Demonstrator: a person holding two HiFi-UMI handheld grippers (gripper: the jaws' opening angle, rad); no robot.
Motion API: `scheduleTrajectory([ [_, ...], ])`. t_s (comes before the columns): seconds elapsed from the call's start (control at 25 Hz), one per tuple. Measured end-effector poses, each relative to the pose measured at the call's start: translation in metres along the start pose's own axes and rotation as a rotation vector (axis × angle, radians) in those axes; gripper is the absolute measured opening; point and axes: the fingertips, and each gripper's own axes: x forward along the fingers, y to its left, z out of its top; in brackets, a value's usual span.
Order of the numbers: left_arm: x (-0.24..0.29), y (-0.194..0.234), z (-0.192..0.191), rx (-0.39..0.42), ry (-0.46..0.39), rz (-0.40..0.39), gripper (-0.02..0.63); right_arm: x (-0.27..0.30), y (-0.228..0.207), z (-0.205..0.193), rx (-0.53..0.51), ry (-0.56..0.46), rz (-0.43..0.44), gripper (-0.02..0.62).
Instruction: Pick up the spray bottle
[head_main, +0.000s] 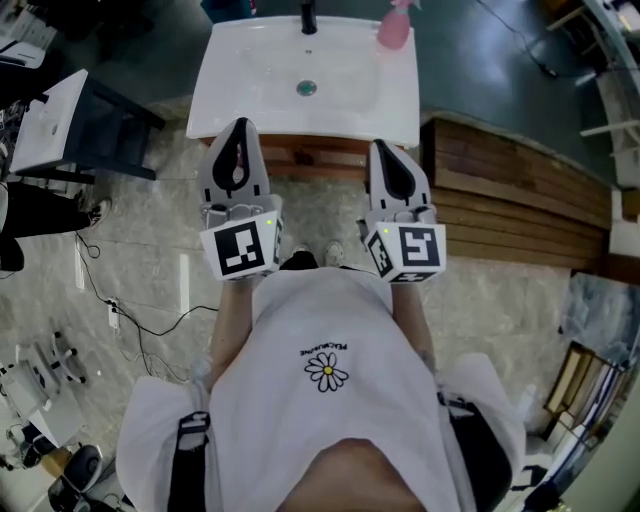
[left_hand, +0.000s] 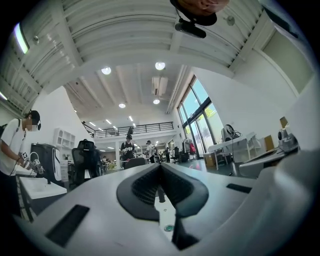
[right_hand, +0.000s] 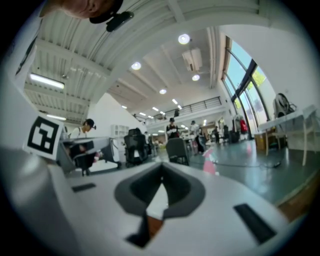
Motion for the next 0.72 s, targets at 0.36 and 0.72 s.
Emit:
scheduleTrajectory([
  [0.36,0.003,-0.04,0.015,0.034,-0.05,-0.03,0.018,-0.024,-0.03,0.016,-0.027,-0.065,-0.02,0.029],
  [0.72,0.03,-0.07,0.032,0.028,-0.111,-0.071,0.019,-0.046,-0.065,0.029,-0.076,-0.091,-0.073,0.029],
])
